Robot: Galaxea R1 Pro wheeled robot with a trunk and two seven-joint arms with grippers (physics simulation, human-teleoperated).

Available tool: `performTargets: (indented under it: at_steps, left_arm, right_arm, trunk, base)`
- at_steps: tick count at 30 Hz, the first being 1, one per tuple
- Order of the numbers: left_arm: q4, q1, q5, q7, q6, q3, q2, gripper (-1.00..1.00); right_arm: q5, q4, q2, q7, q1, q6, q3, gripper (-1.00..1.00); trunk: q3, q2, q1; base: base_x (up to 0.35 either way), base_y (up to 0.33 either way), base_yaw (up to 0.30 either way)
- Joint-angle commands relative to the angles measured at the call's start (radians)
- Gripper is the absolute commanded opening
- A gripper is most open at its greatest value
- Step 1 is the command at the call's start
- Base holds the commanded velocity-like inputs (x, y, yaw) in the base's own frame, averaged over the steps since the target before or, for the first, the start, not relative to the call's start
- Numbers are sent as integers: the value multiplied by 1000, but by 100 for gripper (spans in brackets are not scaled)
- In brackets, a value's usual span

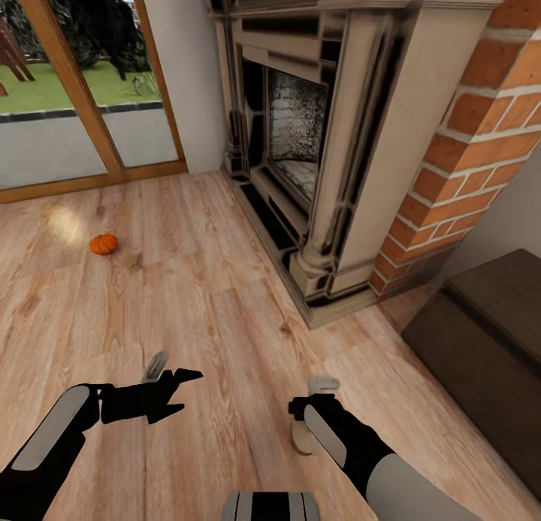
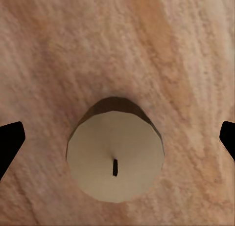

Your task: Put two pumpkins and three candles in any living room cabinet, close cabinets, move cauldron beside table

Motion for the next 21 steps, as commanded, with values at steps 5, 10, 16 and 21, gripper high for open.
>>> performTargets:
  at_steps: [5, 10, 16, 21]
  left_arm:
    - [-2, 0, 12, 9, 0, 0, 1, 100]
    - [-1, 0, 14, 7, 0, 0, 1, 100]
    - [0, 0, 15, 7, 1, 0, 2, 100]
    - [0, 1, 70, 7, 1, 0, 9, 100]
  right_arm:
    - [-9, 0, -1, -9, -1, 0, 4, 100]
    - [0, 14, -1, 19, -1, -24, 4, 100]
    - [46, 34, 1, 52, -1, -34, 4, 100]
    - [52, 36, 1, 56, -1, -35, 3, 100]
  trunk:
    - [-1, 0, 0]
    - [-1, 0, 0]
    - [-24, -2, 3]
    - [-43, -3, 5]
  base:
    - [163, 0, 0]
    - [19, 0, 0]
    - [1, 0, 0]
    - [0, 0, 0]
